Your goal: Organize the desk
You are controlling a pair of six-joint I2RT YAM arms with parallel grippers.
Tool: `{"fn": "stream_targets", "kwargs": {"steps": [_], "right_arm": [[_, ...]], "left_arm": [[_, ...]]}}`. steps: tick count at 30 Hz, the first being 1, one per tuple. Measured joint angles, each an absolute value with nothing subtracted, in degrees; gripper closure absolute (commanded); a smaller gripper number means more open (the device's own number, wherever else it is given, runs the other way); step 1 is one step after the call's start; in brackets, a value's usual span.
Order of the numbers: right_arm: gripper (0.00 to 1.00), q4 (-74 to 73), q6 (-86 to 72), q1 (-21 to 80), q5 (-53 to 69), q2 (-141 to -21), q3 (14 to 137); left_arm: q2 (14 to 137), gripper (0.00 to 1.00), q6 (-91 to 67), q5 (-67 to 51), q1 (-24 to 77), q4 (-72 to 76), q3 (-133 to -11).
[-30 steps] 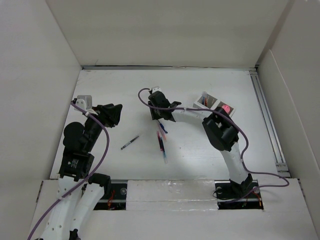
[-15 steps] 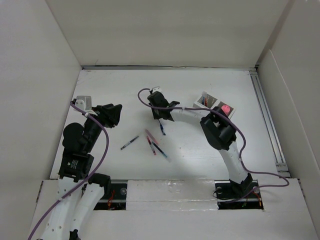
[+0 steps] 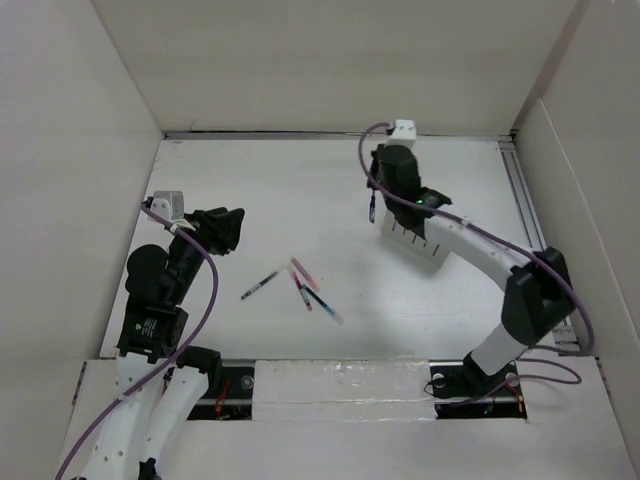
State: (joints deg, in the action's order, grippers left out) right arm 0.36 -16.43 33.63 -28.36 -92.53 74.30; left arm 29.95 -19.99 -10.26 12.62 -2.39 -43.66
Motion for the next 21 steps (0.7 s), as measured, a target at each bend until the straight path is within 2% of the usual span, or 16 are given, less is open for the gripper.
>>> {"fn": "stream_targets", "kwargs": {"steps": [4, 9, 18, 21], "right_arm": [[1.0, 9.5, -16.6, 25.8, -33.0, -85.0, 70.6], [1.0, 17.1, -16.2, 18.8, -38.3, -86.0, 66.3], [1.0, 21.9, -12.3, 19.3, -41.3, -93.0, 64.6], [0.9, 24.6, -10.9, 21.2, -43.7, -93.0, 62.6]], "left_arm": [[30.1, 0.59, -20.0, -10.3, 12.6, -2.4, -43.7], [30.2, 0.59, -20.0, -10.3, 12.6, -2.4, -43.7], [30.2, 0.59, -19.9, -10.2, 12.6, -2.4, -43.7], [30.2, 0.59, -19.9, -10.3, 12.6, -2.4, -43.7]]}}
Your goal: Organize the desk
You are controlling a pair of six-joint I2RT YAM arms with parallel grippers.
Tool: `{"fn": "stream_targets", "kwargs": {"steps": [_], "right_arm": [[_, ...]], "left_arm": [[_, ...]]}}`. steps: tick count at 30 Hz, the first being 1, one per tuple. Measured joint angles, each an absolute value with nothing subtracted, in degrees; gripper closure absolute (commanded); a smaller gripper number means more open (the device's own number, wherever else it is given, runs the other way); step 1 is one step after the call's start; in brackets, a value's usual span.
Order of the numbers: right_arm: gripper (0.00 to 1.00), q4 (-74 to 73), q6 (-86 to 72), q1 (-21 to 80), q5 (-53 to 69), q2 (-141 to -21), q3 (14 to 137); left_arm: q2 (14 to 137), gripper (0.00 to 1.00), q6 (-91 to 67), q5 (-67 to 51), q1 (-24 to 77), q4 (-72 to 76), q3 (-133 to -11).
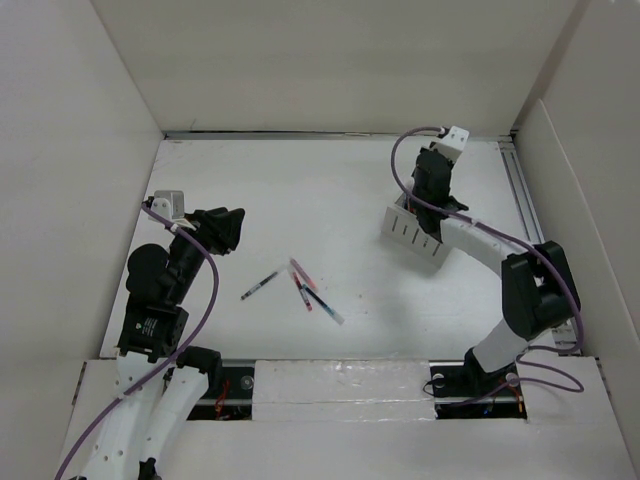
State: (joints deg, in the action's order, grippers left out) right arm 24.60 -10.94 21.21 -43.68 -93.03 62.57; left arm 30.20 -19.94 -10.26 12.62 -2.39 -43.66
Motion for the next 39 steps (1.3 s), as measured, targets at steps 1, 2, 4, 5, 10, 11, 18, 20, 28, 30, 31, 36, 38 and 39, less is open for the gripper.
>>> {"fn": "stream_targets", "kwargs": {"steps": [1, 2, 4, 5, 10, 11, 18, 20, 28, 30, 31, 36, 38, 39], "right_arm": [[0.87, 25.3, -10.6, 22.0, -44.4, -93.0, 61.7], [0.84, 26.2, -10.3, 22.9, -45.1, -93.0, 60.9], [0.77, 27.6, -9.8, 24.6, -46.3, -93.0, 58.7], [0.74, 28.0, -9.6, 25.3, -46.8, -92.9, 57.6], [0.55, 27.2, -9.7, 28.8, -48.0, -91.0, 54.3], [0.54, 26.4, -10.3, 29.3, -48.0, -89.9, 54.3], [1.0, 22.7, -16.3, 33.2, -34.4, -78.2, 54.3], [1.0, 22.5, -17.6, 34.9, -28.1, -78.2, 54.3], [0.63, 10.9, -19.0, 45.9, -10.0, -99.0, 63.1], [0.6, 7.7, -18.8, 48.2, -8.7, -103.1, 65.1], [0.6, 6.0, -18.7, 49.3, -8.4, -104.8, 66.3], [0.61, 0.4, -18.0, 52.2, -8.4, -111.4, 73.5], [0.62, -0.5, -17.8, 52.7, -8.6, -112.4, 74.5], [0.63, -1.0, -17.8, 52.8, -8.6, -112.7, 74.7]], "left_arm": [[30.2, 0.59, -19.9, -10.3, 12.6, -2.4, -43.7], [30.2, 0.59, -19.9, -10.3, 12.6, -2.4, -43.7], [30.2, 0.59, -20.0, -10.2, 12.6, -2.4, -43.7], [30.2, 0.59, -19.9, -10.3, 12.6, -2.4, -43.7], [30.2, 0.59, -20.0, -10.3, 12.6, -2.4, -43.7], [30.2, 0.59, -20.0, -10.3, 12.6, -2.4, -43.7], [30.4, 0.59, -20.0, -10.3, 12.6, -2.4, -43.7], [30.5, 0.59, -20.0, -10.3, 12.6, -2.4, -43.7], [30.7, 0.59, -20.0, -10.4, 12.6, -2.4, -43.7], [30.7, 0.59, -20.0, -10.4, 12.6, -2.4, -43.7], [30.7, 0.59, -20.0, -10.4, 12.6, -2.4, -43.7], [30.7, 0.59, -20.0, -10.4, 12.6, -2.4, -43.7], [30.7, 0.59, -20.0, -10.4, 12.6, -2.4, -43.7], [30.7, 0.59, -20.0, -10.4, 12.6, -2.4, -43.7]]}}
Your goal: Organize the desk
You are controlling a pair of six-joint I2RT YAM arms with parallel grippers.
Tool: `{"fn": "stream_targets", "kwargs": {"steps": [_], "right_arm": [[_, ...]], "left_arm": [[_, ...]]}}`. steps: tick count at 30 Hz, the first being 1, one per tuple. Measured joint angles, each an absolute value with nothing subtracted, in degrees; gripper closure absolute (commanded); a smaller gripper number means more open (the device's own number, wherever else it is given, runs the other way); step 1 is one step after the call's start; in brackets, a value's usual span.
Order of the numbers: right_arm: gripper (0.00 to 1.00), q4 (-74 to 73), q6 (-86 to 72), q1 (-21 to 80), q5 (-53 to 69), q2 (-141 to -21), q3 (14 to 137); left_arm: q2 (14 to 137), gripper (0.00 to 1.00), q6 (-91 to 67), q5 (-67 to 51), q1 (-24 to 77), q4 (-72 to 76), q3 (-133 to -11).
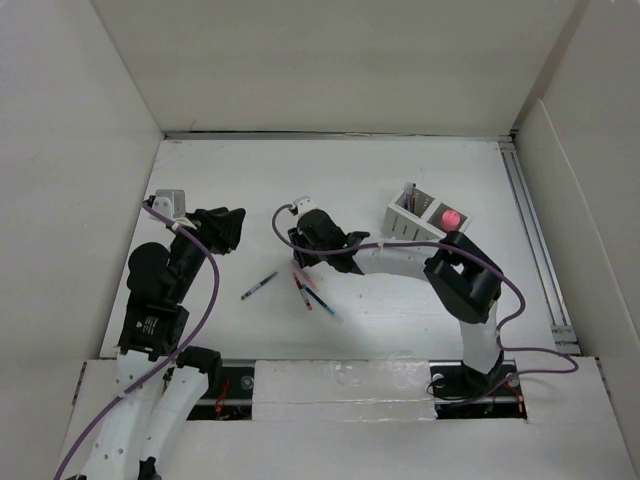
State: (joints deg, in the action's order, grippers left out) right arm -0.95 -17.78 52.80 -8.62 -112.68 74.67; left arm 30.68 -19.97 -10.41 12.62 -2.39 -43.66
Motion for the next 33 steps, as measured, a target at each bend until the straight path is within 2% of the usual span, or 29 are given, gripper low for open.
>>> {"fn": "stream_targets", "kwargs": {"steps": [6, 31, 33], "right_arm": [[0.7, -3.9, -17.8, 53.4, -9.4, -115.1, 76.9], [0.69, -8.1, -17.8, 55.3, -13.9, -120.7, 83.6], [0.75, -8.1, -17.8, 55.3, -14.4, -121.5, 84.6]], "left_arm": [[30.6, 0.59, -20.0, -10.5, 12.6, -2.4, -43.7], [29.6, 0.59, -20.0, -10.5, 12.6, -2.4, -43.7], [29.5, 0.59, -20.0, -10.5, 12.6, -2.4, -43.7]]}}
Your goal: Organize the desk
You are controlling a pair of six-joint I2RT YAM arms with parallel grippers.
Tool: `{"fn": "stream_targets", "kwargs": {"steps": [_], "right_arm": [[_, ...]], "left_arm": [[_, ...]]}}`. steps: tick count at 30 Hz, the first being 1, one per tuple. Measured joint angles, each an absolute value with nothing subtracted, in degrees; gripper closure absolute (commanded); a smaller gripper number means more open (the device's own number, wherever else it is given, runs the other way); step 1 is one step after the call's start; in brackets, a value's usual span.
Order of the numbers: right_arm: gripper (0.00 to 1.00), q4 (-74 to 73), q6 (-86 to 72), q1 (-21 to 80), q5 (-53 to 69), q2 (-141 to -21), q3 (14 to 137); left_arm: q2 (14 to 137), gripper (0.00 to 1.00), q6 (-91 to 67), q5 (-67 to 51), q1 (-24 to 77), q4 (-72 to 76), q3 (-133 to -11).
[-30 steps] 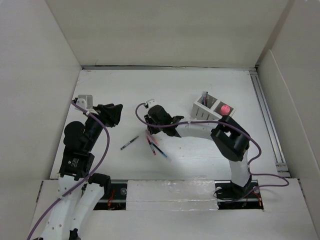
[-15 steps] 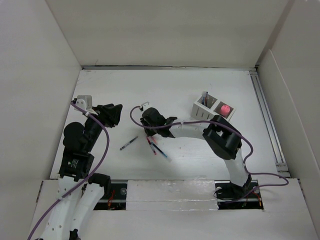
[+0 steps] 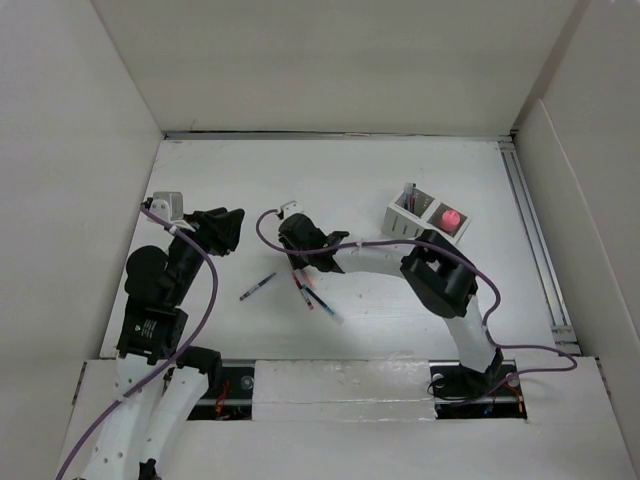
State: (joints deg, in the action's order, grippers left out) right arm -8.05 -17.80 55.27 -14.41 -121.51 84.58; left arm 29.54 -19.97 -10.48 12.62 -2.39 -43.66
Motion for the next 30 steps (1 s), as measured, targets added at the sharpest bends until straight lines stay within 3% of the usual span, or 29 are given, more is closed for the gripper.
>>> {"fn": "stream_targets", "kwargs": {"steps": [2, 4, 15, 24, 30], "right_arm": [[0.93, -8.0, -17.8, 55.3, -15.0, -122.2, 84.7], [0.99, -7.6, -17.9, 55.3, -15.9, -122.2, 84.6], [1.0, -7.9, -17.3, 49.6, -20.1, -114.8, 80.0], [1.0, 7.5, -18.7, 26.6, -30.9, -86.6, 68.2], [1.0, 14.7, -19.7, 17.3, -36.2, -87.3, 66.8]], "left_arm": [[29.4, 0.59, -20.0, -10.5, 12.6, -2.4, -43.7], [29.3, 0.59, -20.0, -10.5, 12.6, -2.4, -43.7], [29.0, 0.59, -20.0, -10.5, 12.6, -2.4, -43.7], [28.9, 0.59, -20.0, -10.5, 12.6, -2.4, -43.7], [28.8, 0.59, -20.0, -10.5, 12.6, -2.4, -43.7]]}}
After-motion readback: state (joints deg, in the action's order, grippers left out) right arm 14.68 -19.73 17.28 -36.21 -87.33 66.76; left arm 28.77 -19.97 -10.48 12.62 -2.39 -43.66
